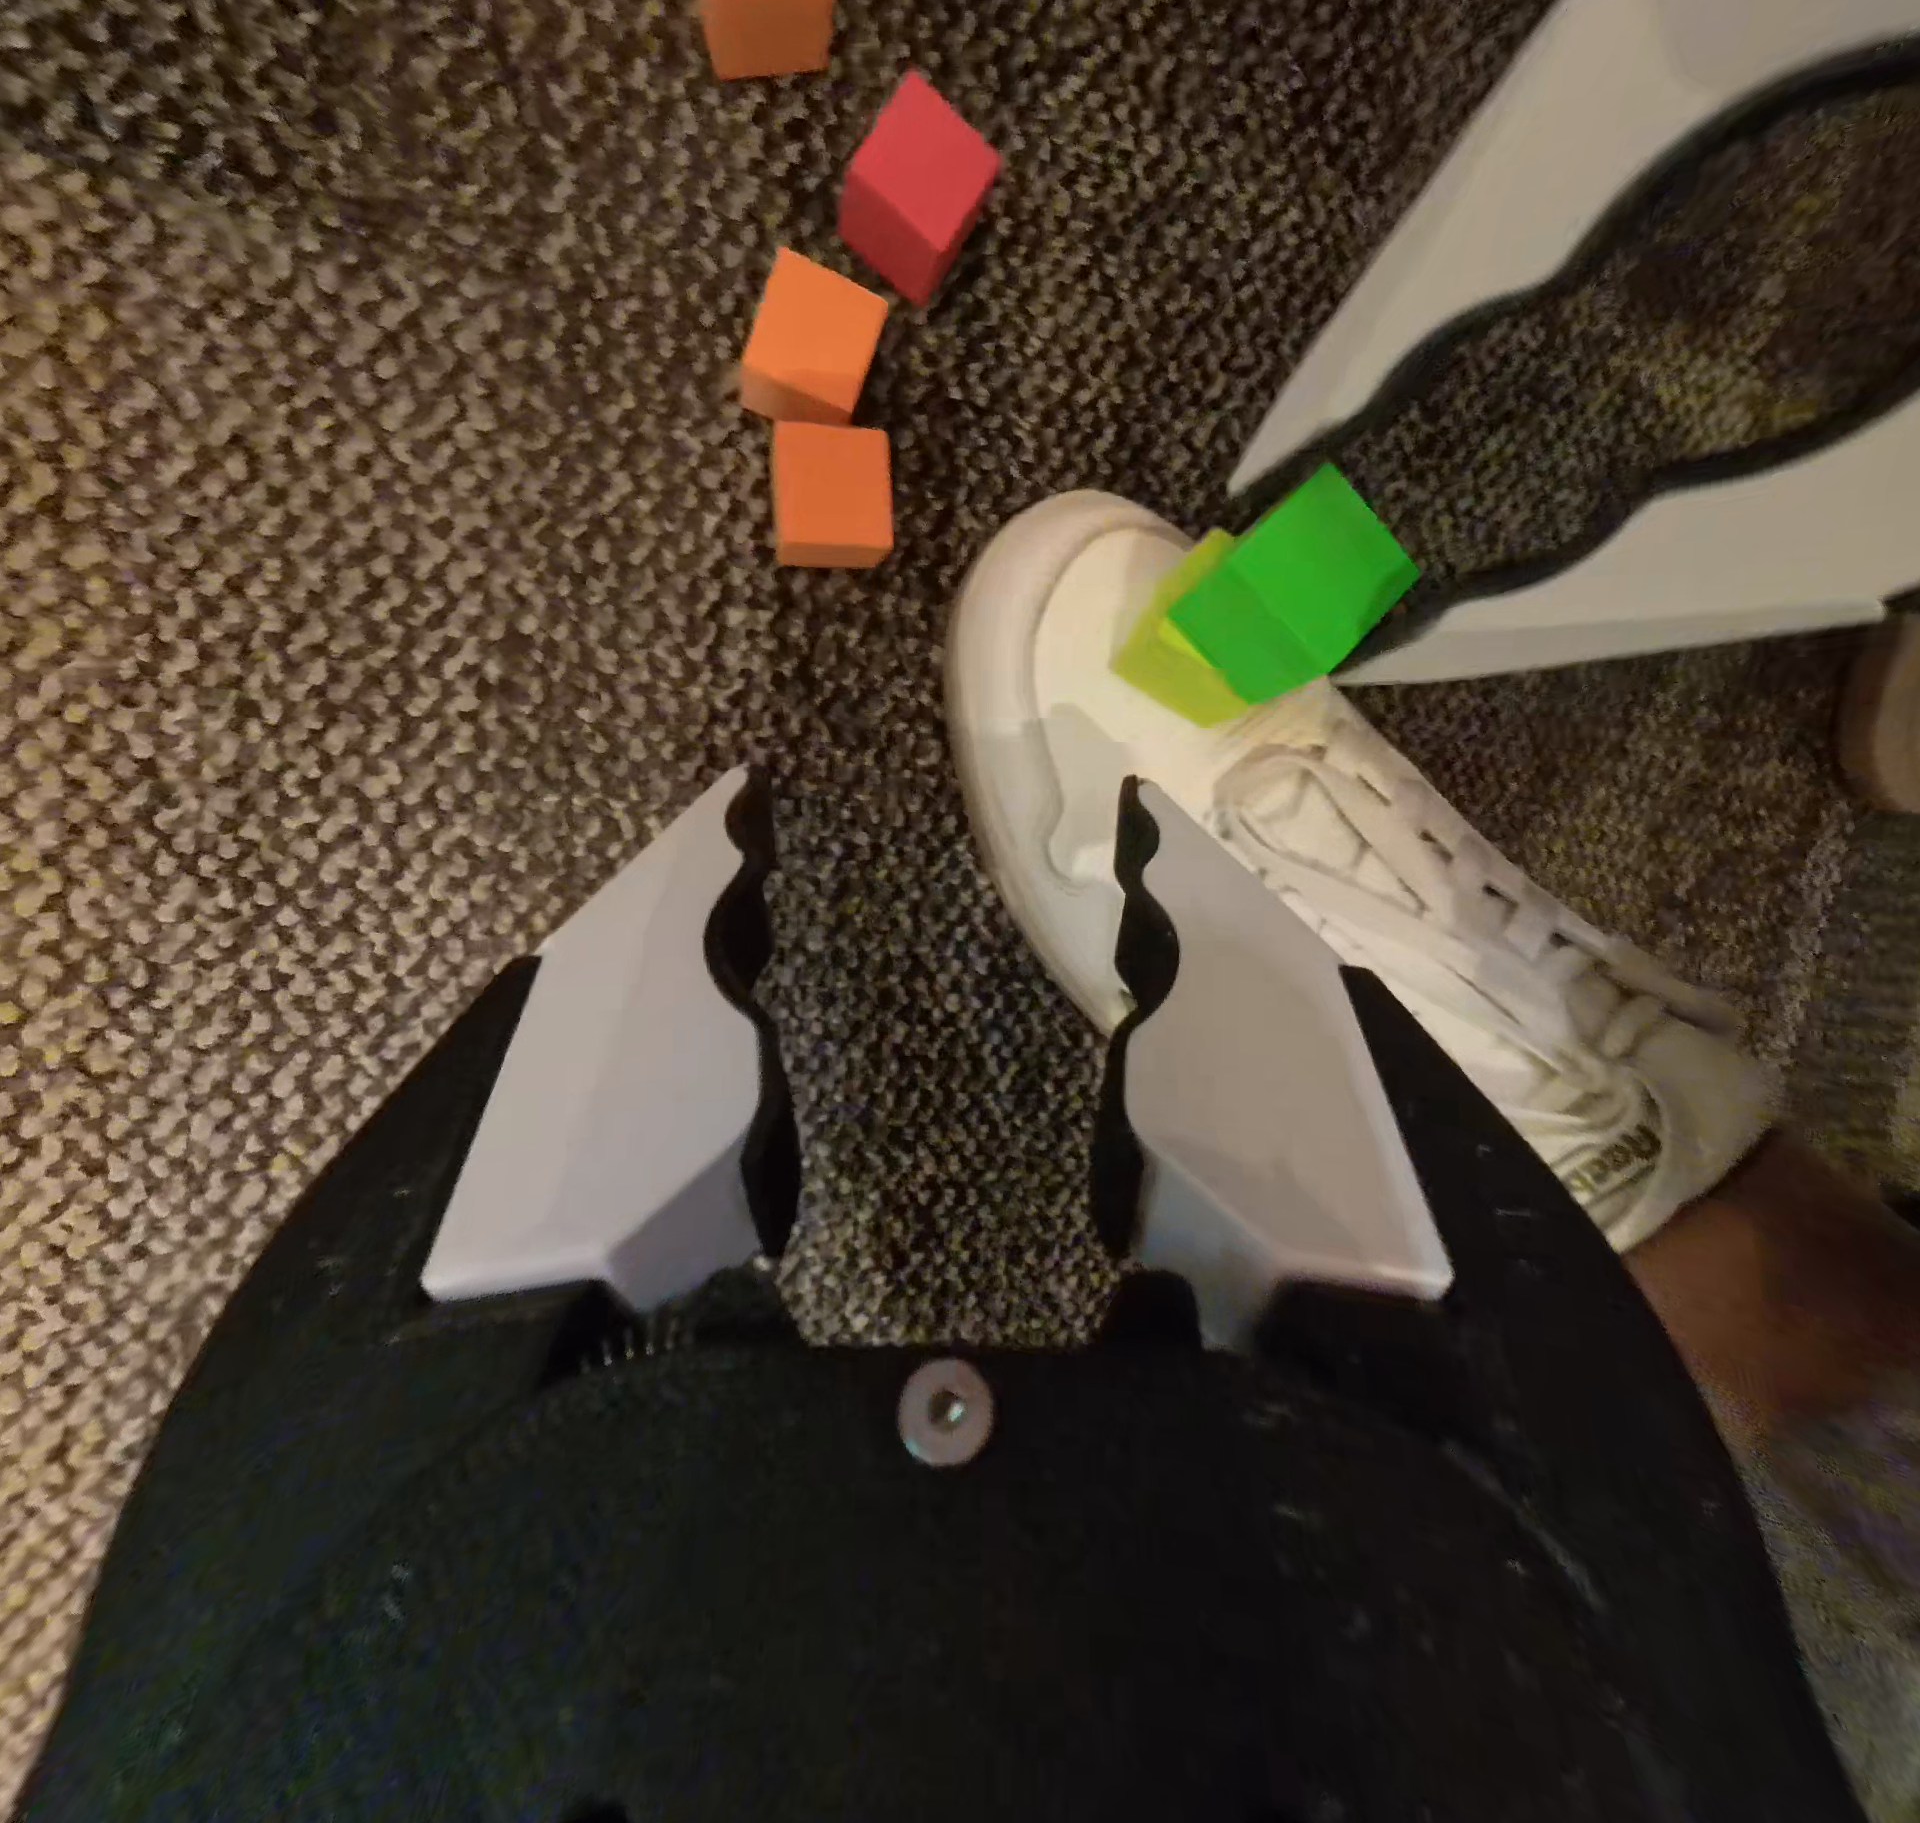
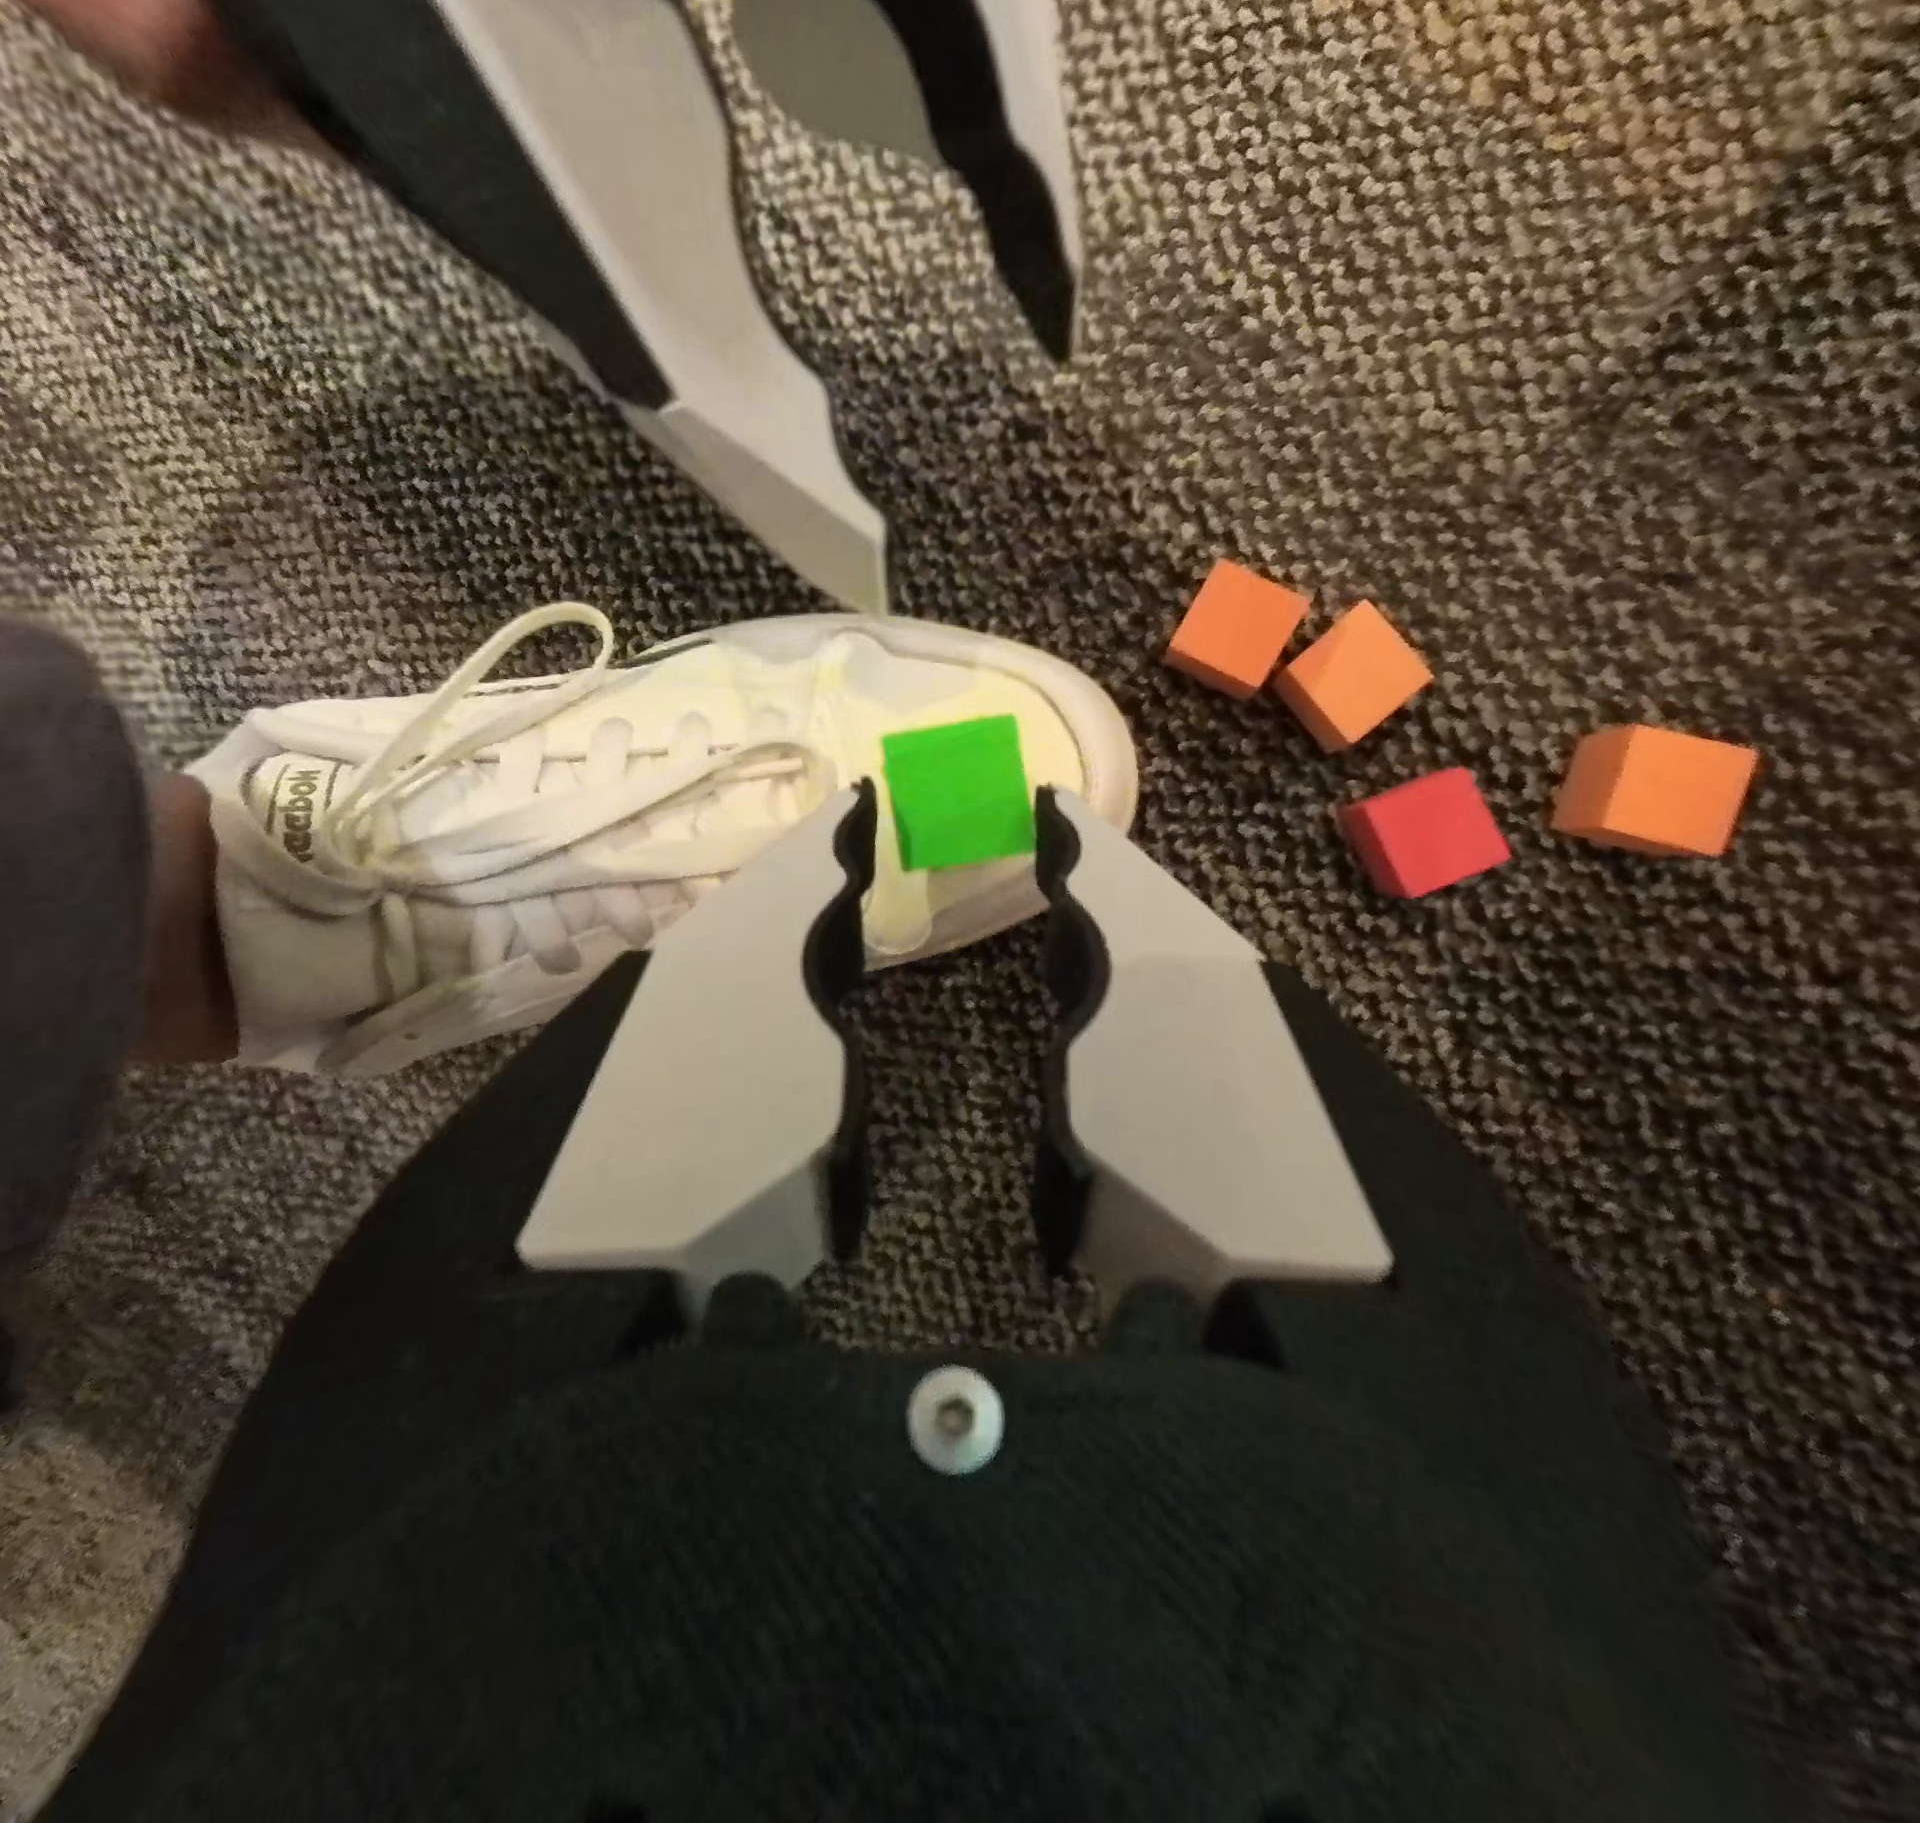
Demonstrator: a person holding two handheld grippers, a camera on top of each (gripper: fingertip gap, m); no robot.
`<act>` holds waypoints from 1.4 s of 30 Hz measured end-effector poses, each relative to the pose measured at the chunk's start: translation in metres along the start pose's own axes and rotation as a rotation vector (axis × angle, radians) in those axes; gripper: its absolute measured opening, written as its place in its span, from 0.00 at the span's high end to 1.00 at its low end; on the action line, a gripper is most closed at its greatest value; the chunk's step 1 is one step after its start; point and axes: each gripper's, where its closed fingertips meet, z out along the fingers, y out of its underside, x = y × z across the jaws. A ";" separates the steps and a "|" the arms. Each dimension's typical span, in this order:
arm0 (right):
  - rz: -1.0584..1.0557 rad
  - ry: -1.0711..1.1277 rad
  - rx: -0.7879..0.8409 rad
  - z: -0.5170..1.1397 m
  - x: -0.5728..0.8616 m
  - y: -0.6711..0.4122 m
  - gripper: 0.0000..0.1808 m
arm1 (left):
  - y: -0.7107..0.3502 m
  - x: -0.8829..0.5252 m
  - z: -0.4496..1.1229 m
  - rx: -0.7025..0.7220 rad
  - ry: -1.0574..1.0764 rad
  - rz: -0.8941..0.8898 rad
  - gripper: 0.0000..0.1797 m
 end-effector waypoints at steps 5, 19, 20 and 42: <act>-0.005 -0.018 -0.002 -0.002 -0.002 0.002 0.77 | -0.010 -0.012 0.007 0.017 -0.011 -0.005 0.65; 0.278 0.155 0.176 -0.011 0.115 0.033 0.77 | -0.035 -0.034 0.043 0.031 -0.009 -0.037 0.70; 0.257 0.168 0.161 -0.003 0.117 0.032 0.77 | -0.035 -0.033 0.048 0.017 -0.011 -0.025 0.70; 0.256 0.184 0.179 -0.009 0.107 0.035 0.88 | -0.051 0.046 -0.040 0.067 0.204 0.081 0.86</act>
